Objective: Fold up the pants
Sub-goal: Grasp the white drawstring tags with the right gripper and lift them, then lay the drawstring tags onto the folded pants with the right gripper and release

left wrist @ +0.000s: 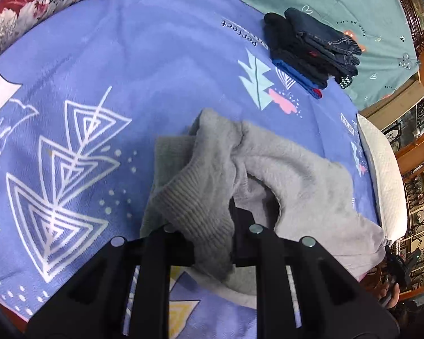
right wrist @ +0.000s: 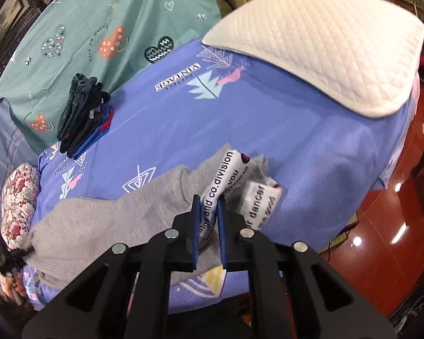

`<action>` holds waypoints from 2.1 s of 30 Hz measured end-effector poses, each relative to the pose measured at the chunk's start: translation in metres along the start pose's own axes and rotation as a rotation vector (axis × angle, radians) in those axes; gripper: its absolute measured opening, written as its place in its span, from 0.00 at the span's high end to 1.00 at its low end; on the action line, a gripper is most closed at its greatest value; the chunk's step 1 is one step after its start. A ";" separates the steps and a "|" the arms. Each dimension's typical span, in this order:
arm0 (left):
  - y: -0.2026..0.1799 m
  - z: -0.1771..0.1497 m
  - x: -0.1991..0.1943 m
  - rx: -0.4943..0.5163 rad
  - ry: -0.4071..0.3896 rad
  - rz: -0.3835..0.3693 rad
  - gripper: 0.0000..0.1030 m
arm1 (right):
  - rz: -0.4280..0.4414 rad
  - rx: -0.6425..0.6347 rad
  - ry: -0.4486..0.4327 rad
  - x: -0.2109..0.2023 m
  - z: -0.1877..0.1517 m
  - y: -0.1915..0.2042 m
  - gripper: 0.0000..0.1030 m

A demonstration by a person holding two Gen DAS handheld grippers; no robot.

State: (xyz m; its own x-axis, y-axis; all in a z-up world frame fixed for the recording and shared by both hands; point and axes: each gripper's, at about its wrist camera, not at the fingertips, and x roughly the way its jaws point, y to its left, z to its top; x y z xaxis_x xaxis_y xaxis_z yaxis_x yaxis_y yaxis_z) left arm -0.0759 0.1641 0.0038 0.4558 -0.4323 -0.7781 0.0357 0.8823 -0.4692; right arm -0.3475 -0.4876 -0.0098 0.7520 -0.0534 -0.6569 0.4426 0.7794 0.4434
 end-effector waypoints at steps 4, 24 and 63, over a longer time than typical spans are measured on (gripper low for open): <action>0.000 -0.001 -0.006 -0.002 -0.010 -0.010 0.82 | 0.007 0.011 0.007 -0.003 0.000 -0.001 0.89; -0.086 -0.031 -0.058 0.306 -0.013 -0.135 0.21 | 0.096 0.212 0.021 0.016 -0.024 -0.019 0.29; -0.125 -0.090 0.030 0.540 0.177 -0.290 0.08 | -0.041 -1.030 0.036 0.025 -0.083 0.283 0.40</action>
State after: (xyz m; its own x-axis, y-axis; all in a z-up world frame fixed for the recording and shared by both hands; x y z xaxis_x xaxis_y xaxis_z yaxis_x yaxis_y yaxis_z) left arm -0.1468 0.0240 0.0015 0.2080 -0.6508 -0.7302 0.5996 0.6747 -0.4305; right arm -0.2443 -0.2165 0.0491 0.7234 -0.0869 -0.6849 -0.1781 0.9350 -0.3067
